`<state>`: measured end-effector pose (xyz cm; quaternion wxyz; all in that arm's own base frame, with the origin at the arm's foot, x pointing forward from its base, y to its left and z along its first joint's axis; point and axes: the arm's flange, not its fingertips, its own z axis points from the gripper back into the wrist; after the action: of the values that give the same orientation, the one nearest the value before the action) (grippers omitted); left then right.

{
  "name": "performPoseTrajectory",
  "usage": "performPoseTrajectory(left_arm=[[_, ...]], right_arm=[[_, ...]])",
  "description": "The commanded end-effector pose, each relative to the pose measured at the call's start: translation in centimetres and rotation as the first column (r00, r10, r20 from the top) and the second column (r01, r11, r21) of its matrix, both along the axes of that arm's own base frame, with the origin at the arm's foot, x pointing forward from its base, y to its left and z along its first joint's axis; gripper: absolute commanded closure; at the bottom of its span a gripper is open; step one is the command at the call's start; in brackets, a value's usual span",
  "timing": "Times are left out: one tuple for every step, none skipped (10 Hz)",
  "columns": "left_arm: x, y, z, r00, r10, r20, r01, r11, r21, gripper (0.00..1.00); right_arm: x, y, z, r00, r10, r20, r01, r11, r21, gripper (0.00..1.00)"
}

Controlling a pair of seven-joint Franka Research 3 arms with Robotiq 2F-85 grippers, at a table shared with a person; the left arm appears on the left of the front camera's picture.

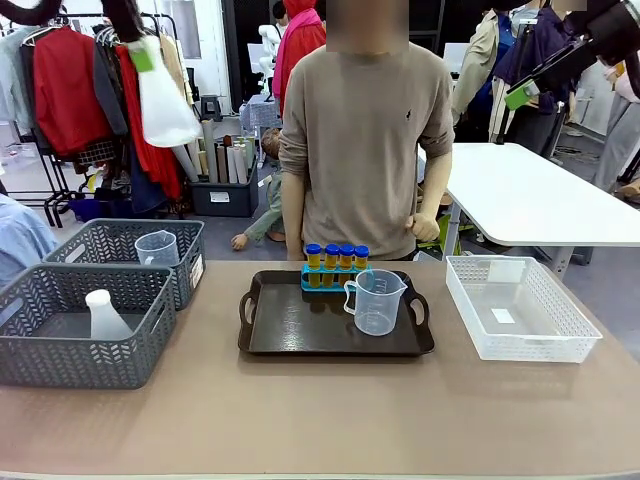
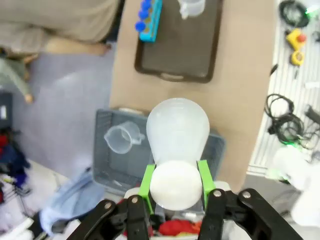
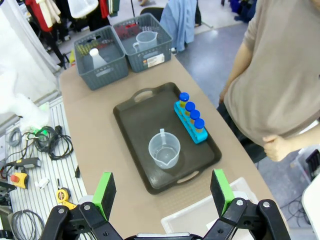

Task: Prepare the laboratory tools.
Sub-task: Pick up one Small flask and place it on the Handle tray.

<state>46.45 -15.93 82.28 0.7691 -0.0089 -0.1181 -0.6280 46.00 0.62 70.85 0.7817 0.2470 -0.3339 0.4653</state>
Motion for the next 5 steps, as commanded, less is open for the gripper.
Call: performPoseTrajectory(left_arm=[[1.1,-2.1,-0.2,0.987,-0.161,0.03,0.16,0.987,0.025,1.0],[1.4,-3.4,-1.6,0.975,-0.222,0.011,0.222,0.975,0.011,1.0],[1.0,-5.2,-3.7,0.961,-0.278,-0.005,0.278,0.96,-0.019,1.0],[0.9,-6.7,-6.0,0.942,-0.333,-0.039,0.334,0.943,0.009,1.0],[1.1,-8.3,-8.7,0.919,-0.39,-0.058,0.391,0.92,0.011,1.0]], right_arm=[[-0.1,0.1,0.1,1.0,0.004,0.003,-0.004,1.0,0.005,0.0],[-0.1,0.1,0.1,1.0,0.004,0.003,-0.004,1.0,0.005,0.0],[-0.1,0.1,0.1,1.0,0.004,0.003,-0.004,1.0,0.005,0.0],[-0.1,0.1,0.1,1.0,0.004,0.003,-0.004,1.0,0.005,0.0],[-0.1,0.1,0.1,1.0,0.004,0.003,-0.004,1.0,0.005,0.0]])
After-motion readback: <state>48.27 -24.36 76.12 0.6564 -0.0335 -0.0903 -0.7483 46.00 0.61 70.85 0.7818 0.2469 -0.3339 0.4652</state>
